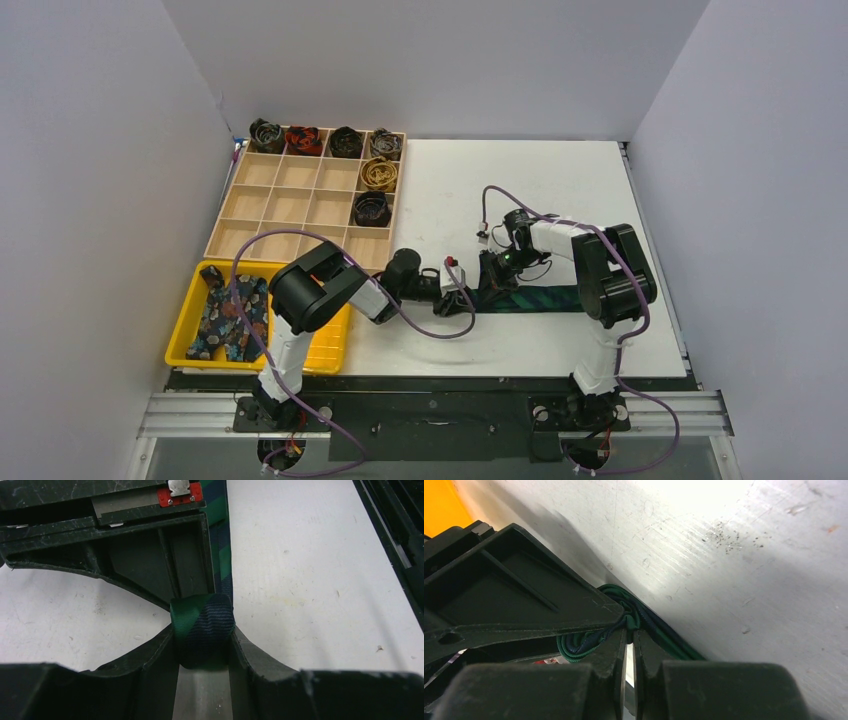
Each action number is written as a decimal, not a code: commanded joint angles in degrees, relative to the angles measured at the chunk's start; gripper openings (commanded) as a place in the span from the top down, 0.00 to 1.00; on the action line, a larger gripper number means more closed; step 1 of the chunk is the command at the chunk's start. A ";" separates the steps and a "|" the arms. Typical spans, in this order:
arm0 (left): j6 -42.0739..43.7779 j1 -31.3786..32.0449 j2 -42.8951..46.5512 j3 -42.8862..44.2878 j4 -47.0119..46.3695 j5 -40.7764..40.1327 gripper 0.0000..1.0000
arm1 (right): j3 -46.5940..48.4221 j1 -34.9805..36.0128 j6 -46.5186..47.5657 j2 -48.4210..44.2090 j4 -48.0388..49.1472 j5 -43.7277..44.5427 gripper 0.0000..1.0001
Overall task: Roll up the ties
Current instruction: Roll the tie at the center of the board.
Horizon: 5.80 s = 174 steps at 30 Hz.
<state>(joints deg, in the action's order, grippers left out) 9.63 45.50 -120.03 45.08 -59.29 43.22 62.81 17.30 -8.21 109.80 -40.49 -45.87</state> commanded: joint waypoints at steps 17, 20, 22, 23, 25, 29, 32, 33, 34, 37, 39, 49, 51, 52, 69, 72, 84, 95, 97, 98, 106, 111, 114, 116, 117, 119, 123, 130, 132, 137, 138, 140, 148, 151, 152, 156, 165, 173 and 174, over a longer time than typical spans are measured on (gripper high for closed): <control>18.53 2.40 -6.87 14.42 57.51 -18.01 0.82 | 6.53 -9.59 17.19 -4.25 -15.90 -7.52 0.68; 18.97 2.93 -7.00 14.71 58.24 -18.43 0.82 | 6.66 -8.97 13.07 -5.46 -12.52 -8.94 0.64; 18.94 3.03 -7.03 15.07 58.76 -18.33 0.82 | 6.72 -8.88 11.39 -5.88 -11.15 -9.49 0.62; 18.87 3.07 -7.00 15.42 58.94 -18.29 0.82 | 6.85 -8.87 11.09 -5.98 -10.90 -9.37 0.61; 18.81 3.07 -7.13 15.77 59.17 -18.27 0.83 | 7.13 -8.93 11.03 -5.95 -10.62 -8.94 0.59; 18.53 3.14 -7.35 16.64 61.35 -17.91 0.82 | 8.01 -8.93 11.10 -5.33 -10.03 -7.88 0.58; 18.35 3.19 -7.32 17.27 61.97 -17.57 0.83 | 8.51 -8.54 11.62 -4.49 -9.28 -4.80 0.60; 18.29 3.20 -7.32 17.34 62.13 -17.52 0.82 | 8.53 -8.21 12.38 -3.84 -9.31 -3.73 0.65; 18.18 3.20 -7.28 17.57 62.25 -17.31 0.82 | 8.31 -8.14 12.89 -3.51 -9.27 -1.45 0.69; 17.64 3.24 -6.97 18.13 62.83 -16.46 0.80 | 7.94 -8.43 15.48 -1.80 -9.99 2.02 0.93; 16.97 3.06 -6.23 18.48 63.08 -15.27 0.75 | 7.83 -8.95 17.19 -1.21 -11.01 3.98 1.00; 8.59 1.40 5.75 12.61 46.27 -10.87 0.36 | 6.42 -10.64 20.11 1.73 -9.61 13.50 1.00; 6.22 0.51 9.84 9.27 39.37 -11.11 0.25 | 6.34 -10.25 20.16 2.58 -9.14 13.62 1.00; 4.64 -0.27 11.15 8.24 35.96 -11.21 0.22 | 6.31 -9.85 19.90 2.85 -8.89 13.61 1.00; -10.59 -8.79 20.79 -1.62 18.21 -0.49 0.03 | 6.22 0.95 8.51 4.65 1.71 7.04 1.00; -6.58 -7.70 17.72 -2.54 14.63 -0.48 0.03 | 5.60 1.58 8.23 4.38 2.58 6.55 1.00; 4.79 -3.82 5.67 2.06 12.13 -1.22 0.31 | 5.41 2.76 8.99 4.44 1.10 7.04 1.00; 7.72 -1.53 2.99 3.10 11.60 -2.17 0.43 | 5.23 3.95 10.82 4.37 -0.60 6.32 1.00; 8.12 -1.44 2.82 3.13 12.25 -2.33 0.51 | 5.29 4.03 11.06 4.20 -0.75 6.24 1.00; 8.25 -1.41 2.84 3.25 13.21 -2.52 0.55 | 5.41 4.05 11.08 4.02 -0.93 6.19 1.00; 14.75 -0.64 4.82 3.10 29.08 -6.95 0.88 | 9.04 0.10 15.24 -4.00 -8.89 11.18 0.77; 16.21 -0.64 5.17 3.64 36.01 -9.69 0.89 | 7.70 -0.88 23.41 -5.10 -14.48 22.57 0.75; 16.40 -0.50 5.13 3.98 37.34 -10.29 0.89 | 7.12 -2.38 25.13 -4.14 -15.46 28.96 0.75; 16.66 -0.50 5.22 4.15 38.26 -10.72 0.89 | 7.41 -4.50 26.63 -4.23 -16.48 33.39 0.75; 16.65 -0.54 5.27 4.28 39.20 -10.97 0.89 | 8.10 -5.32 27.48 -4.66 -17.96 36.13 0.75; 16.84 -0.50 5.13 4.71 40.32 -11.15 0.89 | 8.46 -8.39 30.73 -5.89 -20.34 41.07 0.75; 17.10 -0.50 5.04 4.63 40.91 -11.67 0.89 | 8.19 -17.57 39.16 -9.01 -23.84 50.86 0.75; 17.00 -0.54 4.57 4.74 41.73 -12.02 0.89 | 12.70 -32.93 52.63 -12.35 -26.15 61.55 0.74; 16.96 -0.60 4.54 4.82 41.79 -12.14 0.89 | 15.53 -34.60 53.12 -12.76 -27.02 62.43 0.70; 16.94 -0.59 4.25 4.93 41.97 -12.70 0.89 | 23.04 -35.32 49.96 -15.08 -32.40 53.44 0.61; 16.79 -0.59 4.26 4.93 41.97 -12.76 0.89 | 24.49 -35.32 48.53 -15.94 -32.78 49.30 0.59; 16.75 -0.58 4.12 4.82 41.99 -12.81 0.89 | 25.49 -35.32 46.92 -17.80 -33.08 41.74 0.53; 16.93 -0.63 3.39 5.21 42.22 -12.79 0.89 | 20.36 -27.63 39.96 -12.70 -28.32 35.46 0.59; 16.67 -0.62 3.12 5.34 42.25 -12.97 0.90 | 19.69 -23.16 36.25 -9.48 -25.06 34.93 0.66; 16.61 -0.64 3.08 5.43 42.20 -12.98 0.89 | 19.69 -22.06 35.50 -7.33 -24.00 34.85 0.68; 16.23 -0.58 2.95 5.78 42.53 -13.53 0.89 | 19.68 -22.34 33.21 -0.80 -22.17 39.57 0.72; 15.12 -0.66 1.79 6.66 43.16 -14.35 0.89 | 19.50 -36.12 39.00 0.29 -20.75 53.19 0.72; 15.71 -0.67 0.84 7.23 44.42 -14.93 0.90 | 21.83 -44.40 44.35 -9.64 -28.69 46.68 0.69; 15.80 -0.60 0.78 7.31 44.60 -14.93 0.90 | 21.87 -45.50 45.30 -10.15 -29.47 45.26 0.69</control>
<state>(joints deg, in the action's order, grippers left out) 24.23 45.39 -114.45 54.08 -27.49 35.73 81.76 -26.13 33.26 106.56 -64.66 2.57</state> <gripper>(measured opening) 0.269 0.305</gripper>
